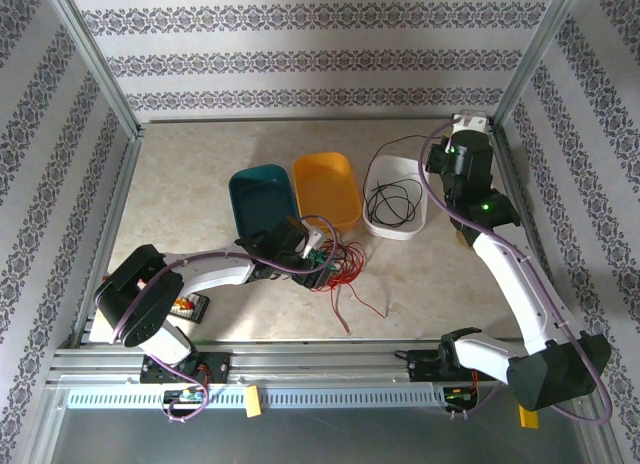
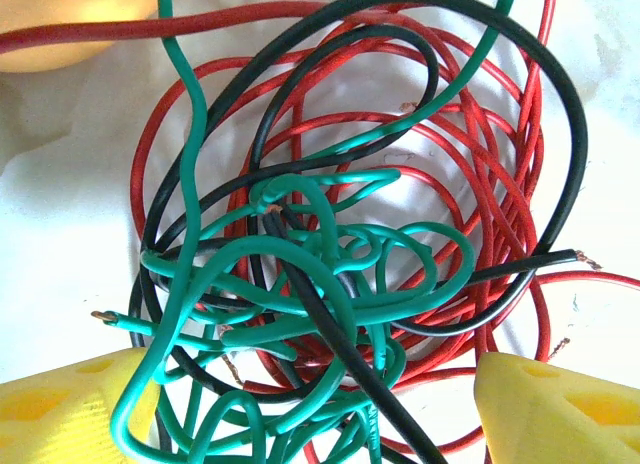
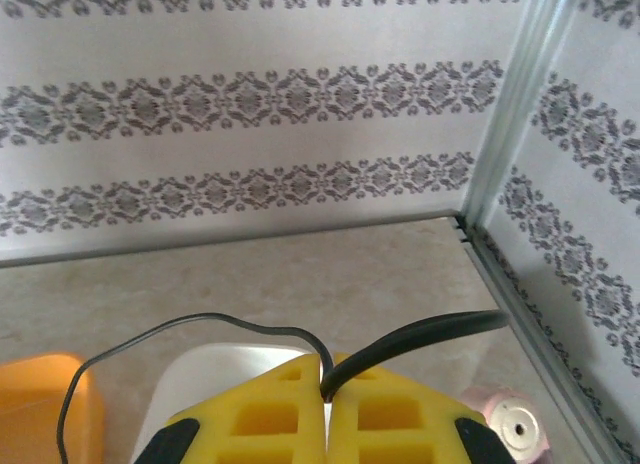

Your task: Untangle the cables

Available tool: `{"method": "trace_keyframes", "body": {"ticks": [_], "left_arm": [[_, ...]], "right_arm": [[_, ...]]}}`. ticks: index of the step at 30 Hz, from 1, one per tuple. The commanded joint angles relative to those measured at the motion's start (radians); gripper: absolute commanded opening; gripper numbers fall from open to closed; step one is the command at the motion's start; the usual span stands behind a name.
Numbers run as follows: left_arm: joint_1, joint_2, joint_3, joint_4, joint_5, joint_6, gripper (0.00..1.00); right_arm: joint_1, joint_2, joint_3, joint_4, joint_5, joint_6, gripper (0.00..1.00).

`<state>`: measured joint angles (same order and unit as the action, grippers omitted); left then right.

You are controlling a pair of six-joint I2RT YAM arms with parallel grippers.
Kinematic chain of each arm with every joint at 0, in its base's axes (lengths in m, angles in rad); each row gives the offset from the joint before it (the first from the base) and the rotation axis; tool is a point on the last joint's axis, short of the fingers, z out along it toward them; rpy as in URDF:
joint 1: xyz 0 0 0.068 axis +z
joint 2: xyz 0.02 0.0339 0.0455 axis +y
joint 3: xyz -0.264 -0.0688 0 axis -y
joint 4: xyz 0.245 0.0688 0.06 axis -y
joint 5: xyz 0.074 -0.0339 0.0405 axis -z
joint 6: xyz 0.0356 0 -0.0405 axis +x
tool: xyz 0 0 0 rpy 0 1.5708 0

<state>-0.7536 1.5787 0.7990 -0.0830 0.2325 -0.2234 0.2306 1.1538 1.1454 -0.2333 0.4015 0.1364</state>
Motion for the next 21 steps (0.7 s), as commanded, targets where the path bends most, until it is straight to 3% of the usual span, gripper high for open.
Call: {"method": "trace_keyframes", "body": {"ticks": [1,8,13,21], "left_arm": [[-0.018,-0.022,0.022,-0.034,0.010,-0.001,0.83],[-0.018,-0.025,0.023,-0.040,0.012,0.004,0.83],[-0.018,-0.026,0.023,-0.043,0.011,0.001,0.83],[-0.020,-0.027,0.023,-0.046,0.011,0.000,0.84]], "right_arm": [[-0.008,0.013,-0.035,0.003,0.114,0.032,0.00],[-0.031,0.061,-0.052,-0.045,0.245,0.028,0.00],[-0.053,0.108,-0.058,-0.064,0.252,0.056,0.00],[-0.045,0.245,-0.003,-0.130,0.070,0.084,0.00]]}}
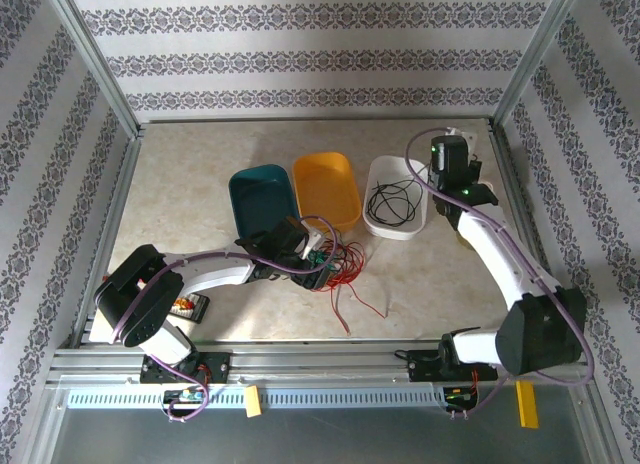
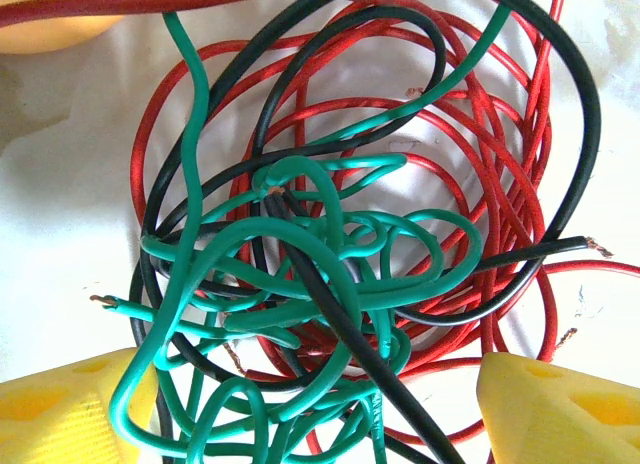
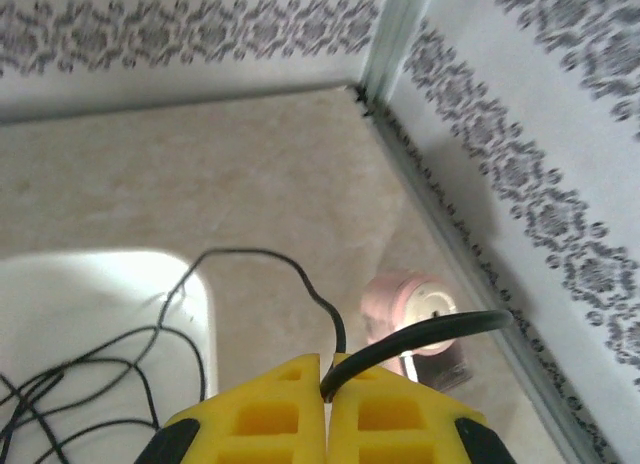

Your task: Untangle the cables

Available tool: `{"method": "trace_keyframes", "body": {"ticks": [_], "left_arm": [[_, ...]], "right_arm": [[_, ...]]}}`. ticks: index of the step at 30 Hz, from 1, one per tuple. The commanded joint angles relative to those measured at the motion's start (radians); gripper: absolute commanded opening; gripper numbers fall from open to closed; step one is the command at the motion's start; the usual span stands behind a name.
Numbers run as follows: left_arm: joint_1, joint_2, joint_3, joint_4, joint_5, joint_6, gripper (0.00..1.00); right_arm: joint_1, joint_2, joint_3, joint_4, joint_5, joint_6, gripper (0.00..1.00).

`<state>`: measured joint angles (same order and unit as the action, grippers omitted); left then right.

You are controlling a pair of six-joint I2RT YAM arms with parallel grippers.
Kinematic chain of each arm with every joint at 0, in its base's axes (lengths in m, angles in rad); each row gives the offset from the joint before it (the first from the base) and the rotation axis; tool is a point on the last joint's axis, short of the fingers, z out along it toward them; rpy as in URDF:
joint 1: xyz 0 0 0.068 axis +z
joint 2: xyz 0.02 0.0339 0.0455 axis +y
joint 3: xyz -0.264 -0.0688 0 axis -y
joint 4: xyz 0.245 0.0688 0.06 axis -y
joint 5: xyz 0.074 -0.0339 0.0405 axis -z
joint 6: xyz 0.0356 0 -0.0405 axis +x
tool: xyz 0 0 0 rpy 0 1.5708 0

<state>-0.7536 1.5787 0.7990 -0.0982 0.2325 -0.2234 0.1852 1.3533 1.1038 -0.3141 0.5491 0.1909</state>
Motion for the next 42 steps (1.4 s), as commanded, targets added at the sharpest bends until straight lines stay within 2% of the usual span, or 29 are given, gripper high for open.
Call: {"method": "trace_keyframes", "body": {"ticks": [1,11,21,26,31,33,39,42], "left_arm": [[-0.019,-0.026,0.024,-0.031,0.011,-0.001,0.84],[-0.028,-0.024,0.023,-0.035,0.010,0.002,0.84],[-0.041,-0.009,0.028,-0.044,-0.001,0.010,0.84],[-0.041,-0.015,0.032,-0.050,-0.010,0.010,0.84],[-0.043,-0.037,0.032,-0.061,-0.022,0.014,0.84],[-0.043,-0.043,0.038,-0.073,-0.025,0.021,0.84],[-0.043,-0.072,0.044,-0.070,-0.062,0.032,0.84],[-0.041,-0.085,0.050,-0.072,-0.076,0.029,0.84]], "right_arm": [[0.006,0.062,0.044,-0.058,-0.092,0.031,0.00],[0.104,0.159,0.036,-0.097,-0.292,0.109,0.00],[0.109,0.331,0.030,-0.155,-0.503,0.216,0.00],[0.100,0.392,0.059,-0.167,-0.539,0.250,0.00],[0.100,0.336,0.059,-0.143,-0.510,0.263,0.35],[0.101,0.297,0.059,-0.136,-0.484,0.262,0.42],[0.107,0.180,0.049,-0.134,-0.409,0.223,0.46],[0.129,0.106,0.023,-0.132,-0.410,0.176,0.46]]}}
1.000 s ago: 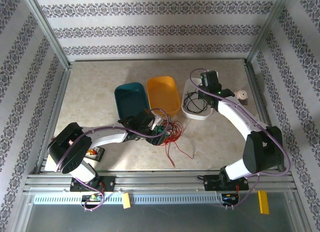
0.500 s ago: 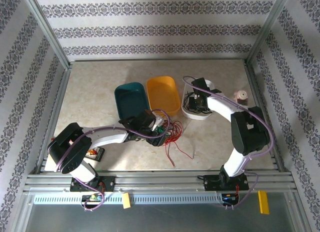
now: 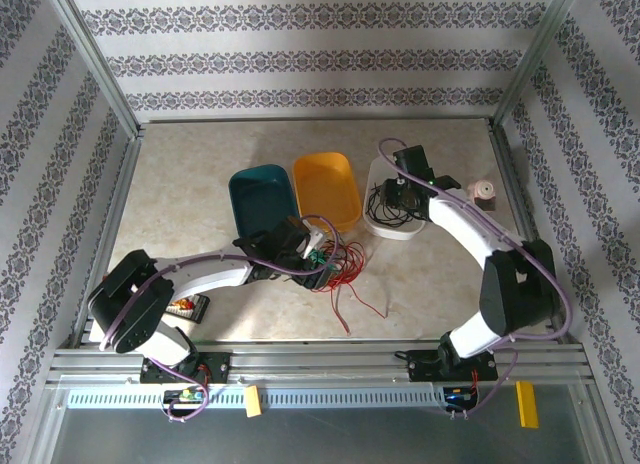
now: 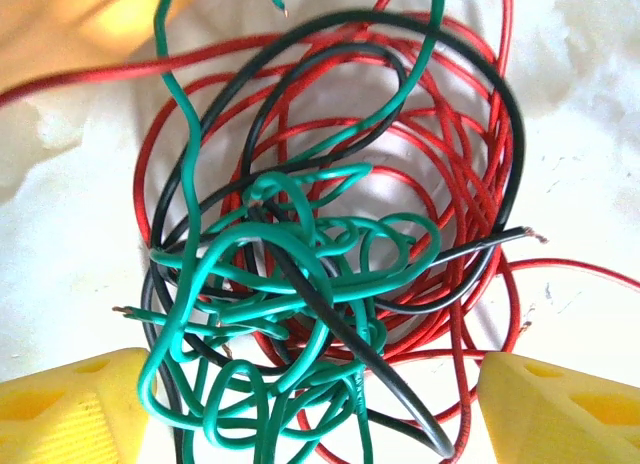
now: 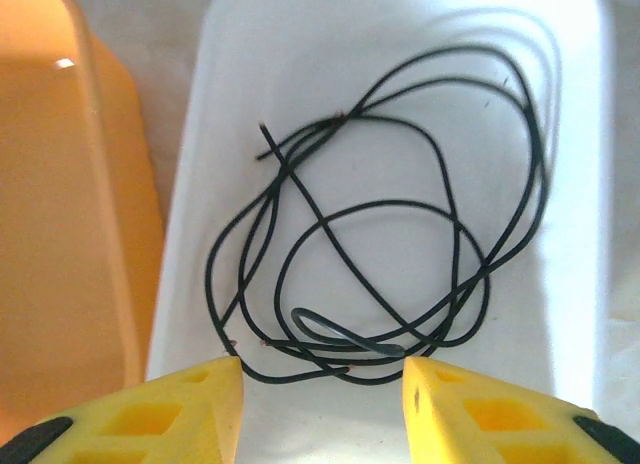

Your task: Untangle the cables

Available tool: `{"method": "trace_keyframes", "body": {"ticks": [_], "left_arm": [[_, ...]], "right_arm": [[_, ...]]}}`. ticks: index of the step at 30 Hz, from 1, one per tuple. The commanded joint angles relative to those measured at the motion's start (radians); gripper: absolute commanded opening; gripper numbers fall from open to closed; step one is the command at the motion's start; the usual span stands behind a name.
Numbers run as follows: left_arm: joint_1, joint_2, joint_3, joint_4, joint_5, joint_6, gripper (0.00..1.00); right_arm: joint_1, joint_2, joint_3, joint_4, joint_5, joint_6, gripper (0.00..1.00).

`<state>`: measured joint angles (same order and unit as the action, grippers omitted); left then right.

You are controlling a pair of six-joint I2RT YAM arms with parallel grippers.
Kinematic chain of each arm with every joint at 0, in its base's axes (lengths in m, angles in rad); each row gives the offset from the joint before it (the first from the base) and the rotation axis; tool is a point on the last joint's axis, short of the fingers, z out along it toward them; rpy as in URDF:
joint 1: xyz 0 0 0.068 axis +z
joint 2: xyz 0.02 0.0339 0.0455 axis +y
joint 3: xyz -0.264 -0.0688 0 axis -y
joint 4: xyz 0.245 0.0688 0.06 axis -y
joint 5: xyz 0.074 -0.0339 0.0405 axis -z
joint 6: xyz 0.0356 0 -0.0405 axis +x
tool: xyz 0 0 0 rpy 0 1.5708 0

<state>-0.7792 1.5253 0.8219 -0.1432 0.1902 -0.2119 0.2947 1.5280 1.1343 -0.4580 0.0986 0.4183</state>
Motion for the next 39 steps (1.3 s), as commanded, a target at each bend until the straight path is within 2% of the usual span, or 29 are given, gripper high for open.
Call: {"method": "trace_keyframes", "body": {"ticks": [1,5,9,14,19,32,34,37,39], "left_arm": [[-0.015,-0.036,0.029,-0.030,-0.038,0.016,0.84],[-0.010,-0.067,0.022,-0.021,-0.053,0.002,0.84],[0.009,-0.058,0.024,-0.010,-0.038,-0.044,0.84],[0.009,-0.021,0.039,-0.035,-0.114,-0.056,0.84],[0.009,0.000,0.046,-0.039,-0.132,-0.053,0.84],[-0.003,0.052,0.049,-0.050,-0.146,-0.066,0.84],[-0.003,0.050,0.039,-0.047,-0.143,-0.064,0.84],[-0.003,0.048,0.030,-0.049,-0.146,-0.064,0.84],[-0.003,0.044,0.022,-0.044,-0.146,-0.064,0.84]], "right_arm": [[0.034,-0.095,-0.021,0.016,0.022,-0.071,0.46],[0.133,-0.166,-0.090,0.014,-0.138,-0.142,0.47],[0.245,-0.171,-0.164,0.013,-0.261,-0.148,0.46],[0.331,-0.141,-0.221,0.025,-0.270,-0.137,0.43],[0.347,-0.096,-0.247,0.044,-0.283,-0.112,0.39],[0.379,-0.027,-0.271,0.078,-0.272,-0.072,0.36],[0.384,-0.021,-0.269,0.078,-0.269,-0.072,0.29],[0.387,-0.024,-0.270,0.076,-0.254,-0.067,0.11],[0.388,-0.040,-0.275,0.077,-0.239,-0.062,0.08]]}}
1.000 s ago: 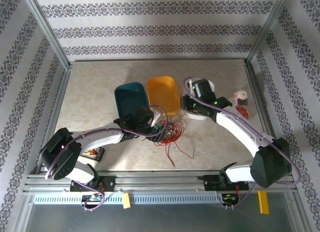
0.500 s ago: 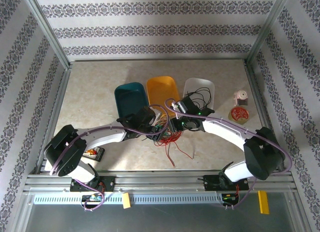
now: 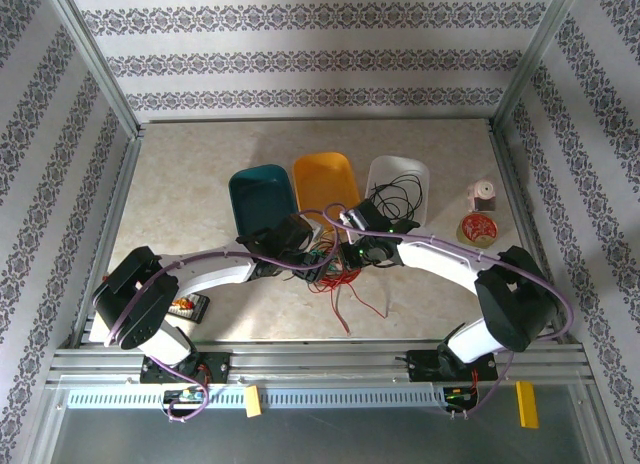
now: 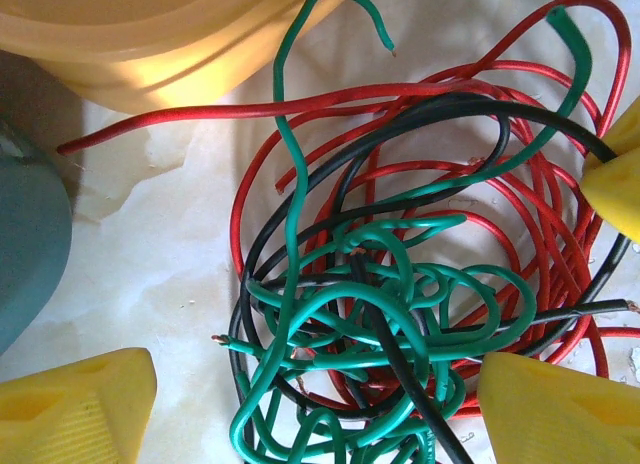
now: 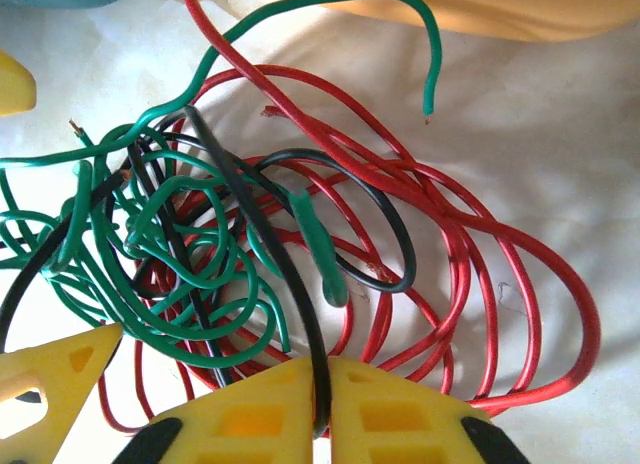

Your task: Untangle the cables

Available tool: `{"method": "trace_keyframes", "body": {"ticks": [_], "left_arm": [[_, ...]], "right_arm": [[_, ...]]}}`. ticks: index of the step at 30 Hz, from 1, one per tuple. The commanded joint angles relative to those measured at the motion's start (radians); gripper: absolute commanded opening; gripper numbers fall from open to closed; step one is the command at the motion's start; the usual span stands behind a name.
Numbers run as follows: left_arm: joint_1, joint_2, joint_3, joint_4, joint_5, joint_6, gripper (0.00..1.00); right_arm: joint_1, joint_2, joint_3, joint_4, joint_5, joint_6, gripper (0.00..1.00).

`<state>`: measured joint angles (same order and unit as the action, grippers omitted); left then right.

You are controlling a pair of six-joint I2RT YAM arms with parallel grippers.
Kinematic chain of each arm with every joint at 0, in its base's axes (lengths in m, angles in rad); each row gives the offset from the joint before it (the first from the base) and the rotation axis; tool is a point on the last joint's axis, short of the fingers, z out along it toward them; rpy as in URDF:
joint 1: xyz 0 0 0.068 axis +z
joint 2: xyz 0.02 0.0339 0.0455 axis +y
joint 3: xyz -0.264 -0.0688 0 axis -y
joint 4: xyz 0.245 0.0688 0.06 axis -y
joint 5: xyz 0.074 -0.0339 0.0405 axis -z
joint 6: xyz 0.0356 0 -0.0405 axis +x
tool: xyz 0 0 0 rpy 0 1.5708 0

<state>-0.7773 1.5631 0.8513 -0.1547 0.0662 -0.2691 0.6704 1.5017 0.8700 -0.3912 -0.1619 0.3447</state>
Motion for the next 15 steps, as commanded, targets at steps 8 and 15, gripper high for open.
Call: {"method": "trace_keyframes", "body": {"ticks": [8,15], "left_arm": [[-0.007,0.009,-0.014,-0.032,-0.012,-0.002,0.84],[-0.008,0.009,-0.018,-0.036,-0.008,-0.002,0.84]], "right_arm": [[0.015,-0.080,-0.029,0.015,0.085,0.023,0.04],[0.017,-0.156,-0.060,0.036,0.141,0.019,0.03]]}}
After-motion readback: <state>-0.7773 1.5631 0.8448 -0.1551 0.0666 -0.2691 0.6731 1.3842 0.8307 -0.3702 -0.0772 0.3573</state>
